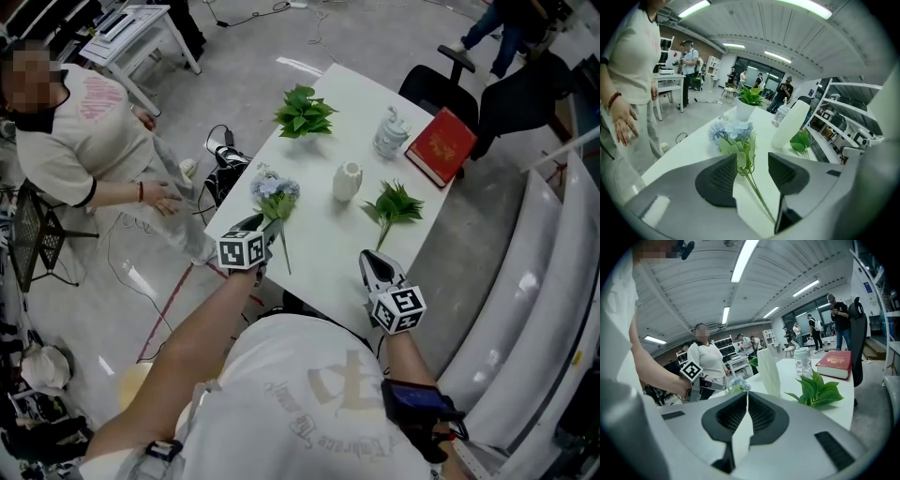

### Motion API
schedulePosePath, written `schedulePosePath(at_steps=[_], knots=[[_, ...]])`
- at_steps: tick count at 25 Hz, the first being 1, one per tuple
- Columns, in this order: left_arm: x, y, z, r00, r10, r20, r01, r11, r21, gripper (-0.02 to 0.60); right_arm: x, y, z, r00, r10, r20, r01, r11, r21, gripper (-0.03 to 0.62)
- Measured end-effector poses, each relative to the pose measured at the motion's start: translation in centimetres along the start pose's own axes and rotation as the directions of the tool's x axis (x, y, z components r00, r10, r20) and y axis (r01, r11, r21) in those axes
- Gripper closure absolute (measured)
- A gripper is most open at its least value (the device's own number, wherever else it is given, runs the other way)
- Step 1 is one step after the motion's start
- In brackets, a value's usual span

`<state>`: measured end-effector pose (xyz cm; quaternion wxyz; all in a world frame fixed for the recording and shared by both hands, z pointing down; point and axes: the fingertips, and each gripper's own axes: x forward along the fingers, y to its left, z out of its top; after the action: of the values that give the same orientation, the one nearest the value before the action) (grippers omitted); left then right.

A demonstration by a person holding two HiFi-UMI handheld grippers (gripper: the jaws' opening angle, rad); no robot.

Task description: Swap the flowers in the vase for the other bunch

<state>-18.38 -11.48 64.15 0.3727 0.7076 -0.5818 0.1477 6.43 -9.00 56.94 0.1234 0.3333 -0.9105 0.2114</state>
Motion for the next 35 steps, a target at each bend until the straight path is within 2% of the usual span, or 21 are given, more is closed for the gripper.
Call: schedulePosePath(at_steps=[5, 8, 13, 17, 24, 35], knots=[[-2.0, -1.0, 1.1, 0.997, -0.015, 0.081, 0.014, 1.000, 0.006, 0.422, -0.3, 0.2, 0.4, 1.000, 0.001, 0.012, -0.001, 1.000, -0.011, 0.583], [-3.1, -2.6, 1.7, 0.990, -0.048, 0.130, 0.046, 0.999, 0.025, 0.467, -0.5, 0.2, 0.6, 1.000, 0.002, 0.016, -0.001, 1.000, -0.022, 0.583], [-5.0, -6.2, 2.9, 0.968, -0.138, 0.211, 0.119, 0.988, 0.099, 0.528, -0.9, 0.0, 1.2, 1.000, -0.004, 0.021, 0.005, 0.999, -0.034, 0.583], [-6.1, -8.3, 3.3, 0.951, -0.185, 0.247, 0.158, 0.979, 0.125, 0.560, -1.1, -0.2, 1.4, 1.000, -0.009, 0.024, 0.010, 0.999, -0.038, 0.583], [-6.9, -10.7, 2.9, 0.939, -0.241, 0.247, 0.204, 0.965, 0.165, 0.574, -1.6, -0.9, 1.4, 1.000, -0.022, 0.019, 0.023, 0.999, -0.038, 0.583], [-6.2, -13.4, 1.0, 0.937, -0.297, 0.185, 0.256, 0.942, 0.215, 0.574, -2.1, -2.7, 0.9, 0.998, -0.062, -0.015, 0.061, 0.997, -0.052, 0.583]])
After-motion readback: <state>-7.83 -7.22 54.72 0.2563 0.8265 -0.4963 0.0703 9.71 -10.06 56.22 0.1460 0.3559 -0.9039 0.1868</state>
